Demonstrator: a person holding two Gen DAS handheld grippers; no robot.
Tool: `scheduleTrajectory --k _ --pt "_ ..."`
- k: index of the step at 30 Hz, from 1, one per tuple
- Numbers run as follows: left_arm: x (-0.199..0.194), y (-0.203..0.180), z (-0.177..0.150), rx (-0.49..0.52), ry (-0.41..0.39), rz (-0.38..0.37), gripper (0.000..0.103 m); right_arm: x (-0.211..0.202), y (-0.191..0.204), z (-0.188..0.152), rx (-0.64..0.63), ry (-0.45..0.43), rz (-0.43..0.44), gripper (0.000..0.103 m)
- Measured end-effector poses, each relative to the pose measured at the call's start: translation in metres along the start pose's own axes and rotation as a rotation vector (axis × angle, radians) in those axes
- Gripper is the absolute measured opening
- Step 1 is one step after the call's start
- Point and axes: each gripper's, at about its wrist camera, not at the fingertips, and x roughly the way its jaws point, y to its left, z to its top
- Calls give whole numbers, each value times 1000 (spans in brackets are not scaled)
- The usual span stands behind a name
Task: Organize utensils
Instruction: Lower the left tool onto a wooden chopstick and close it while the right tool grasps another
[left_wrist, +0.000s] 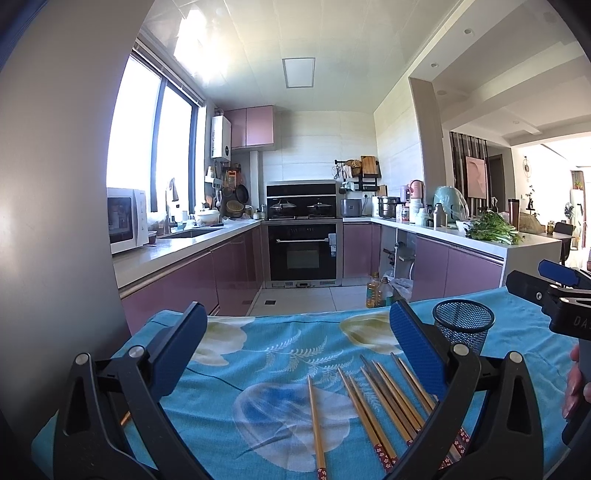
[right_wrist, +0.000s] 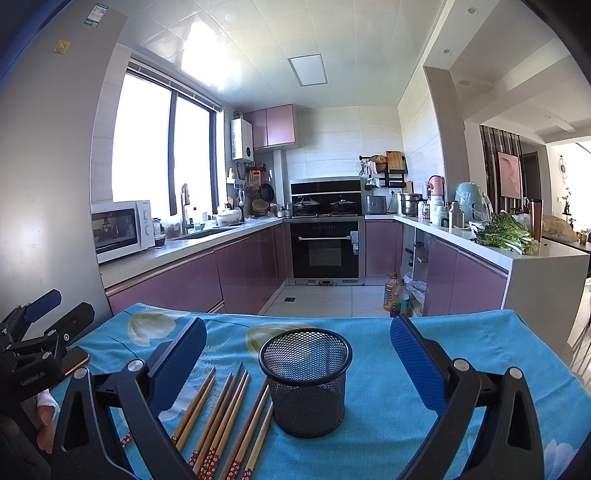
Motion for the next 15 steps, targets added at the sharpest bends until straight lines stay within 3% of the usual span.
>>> scheduleTrajectory --k 5,10,15 --pt "8 2 -3 26 53 -12 97 4 0 -9 -16 74 50 97" --pt "30 6 -15 53 198 -50 97 18 0 -28 -11 222 124 96" --pt "55 8 -37 86 360 -92 81 40 10 -49 -41 374 150 74"
